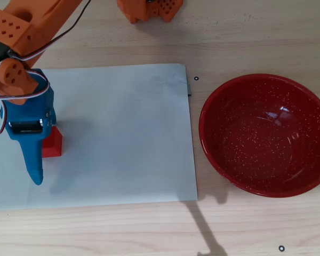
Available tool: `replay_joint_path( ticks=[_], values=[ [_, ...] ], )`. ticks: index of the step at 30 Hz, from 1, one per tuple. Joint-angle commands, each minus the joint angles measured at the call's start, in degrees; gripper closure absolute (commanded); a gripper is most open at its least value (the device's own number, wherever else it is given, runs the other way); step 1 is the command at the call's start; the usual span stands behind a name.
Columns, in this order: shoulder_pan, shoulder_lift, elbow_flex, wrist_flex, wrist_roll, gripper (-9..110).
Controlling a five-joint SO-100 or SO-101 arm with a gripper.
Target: Grasp the red cube and put it in the red bowl
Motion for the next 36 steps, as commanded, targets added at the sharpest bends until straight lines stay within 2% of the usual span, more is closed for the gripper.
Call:
replay_joint_path(
  ticks=[1, 7, 19, 36],
  values=[
    [-1.23, 4.39, -5.8, -1.32, 0.79, 47],
    [-0.88, 4.13, -7.29, -0.44, 1.67, 67],
    [-0.53, 5.62, -8.17, 1.67, 3.87, 101],
    [4.83, 19.42, -18.72, 18.54, -3.52, 101]
  ],
)
